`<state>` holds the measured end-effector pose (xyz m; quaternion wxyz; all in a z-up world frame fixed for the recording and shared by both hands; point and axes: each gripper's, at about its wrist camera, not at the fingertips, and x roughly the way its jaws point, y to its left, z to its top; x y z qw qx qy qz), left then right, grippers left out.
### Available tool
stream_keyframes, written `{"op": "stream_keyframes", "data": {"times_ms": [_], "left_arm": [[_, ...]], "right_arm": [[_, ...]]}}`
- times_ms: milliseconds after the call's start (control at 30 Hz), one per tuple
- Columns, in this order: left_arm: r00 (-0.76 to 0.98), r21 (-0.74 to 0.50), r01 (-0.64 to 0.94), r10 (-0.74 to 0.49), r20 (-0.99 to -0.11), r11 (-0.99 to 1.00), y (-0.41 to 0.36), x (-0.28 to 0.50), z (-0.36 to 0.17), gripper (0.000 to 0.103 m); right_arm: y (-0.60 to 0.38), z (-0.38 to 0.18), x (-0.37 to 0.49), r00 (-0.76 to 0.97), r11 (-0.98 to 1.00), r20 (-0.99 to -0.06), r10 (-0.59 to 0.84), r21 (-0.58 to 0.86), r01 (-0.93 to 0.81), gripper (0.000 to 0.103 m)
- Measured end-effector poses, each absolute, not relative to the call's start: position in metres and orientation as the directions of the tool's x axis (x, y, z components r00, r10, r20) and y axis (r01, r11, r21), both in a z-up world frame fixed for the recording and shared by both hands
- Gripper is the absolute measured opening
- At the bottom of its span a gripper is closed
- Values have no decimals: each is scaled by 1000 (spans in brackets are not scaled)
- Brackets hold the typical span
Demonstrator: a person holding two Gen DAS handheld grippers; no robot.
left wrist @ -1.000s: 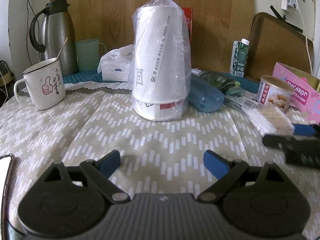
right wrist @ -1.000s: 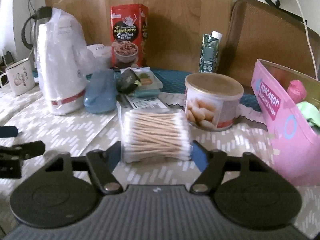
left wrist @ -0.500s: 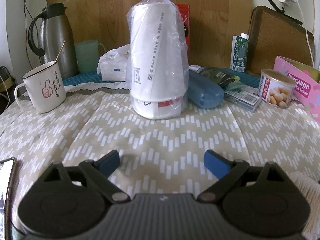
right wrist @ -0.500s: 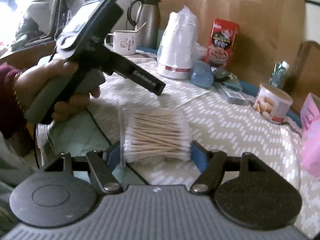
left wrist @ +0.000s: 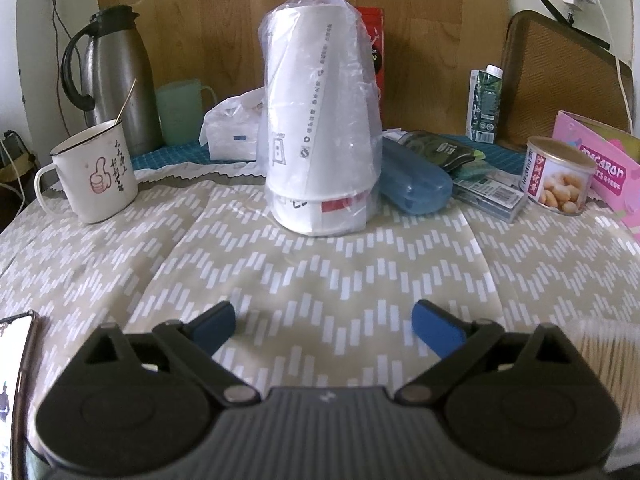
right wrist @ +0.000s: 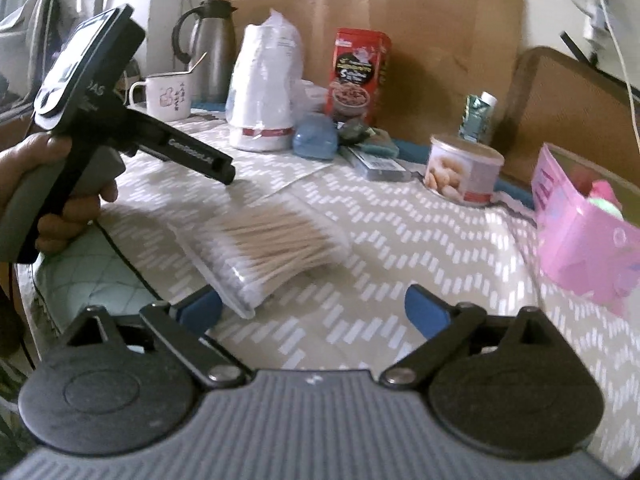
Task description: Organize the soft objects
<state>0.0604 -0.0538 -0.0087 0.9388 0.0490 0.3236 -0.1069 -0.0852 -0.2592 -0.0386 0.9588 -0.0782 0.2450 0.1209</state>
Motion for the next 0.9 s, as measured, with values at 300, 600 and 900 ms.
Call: {"op": "stream_keyframes", "data": {"times_ms": [300, 600, 900], "left_arm": [[767, 23, 231, -168, -619, 973, -54, 61, -9, 100], [765, 21, 220, -159, -624, 975, -54, 61, -9, 102], [765, 22, 219, -157, -624, 976, -54, 61, -9, 102]], "right_arm": [[-247, -51, -96, 887, 978, -434, 157, -56, -200, 103], [-247, -55, -103, 905, 979, -393, 161, -52, -197, 103], [-246, -57, -103, 910, 980, -383, 157, -51, -190, 103]]}}
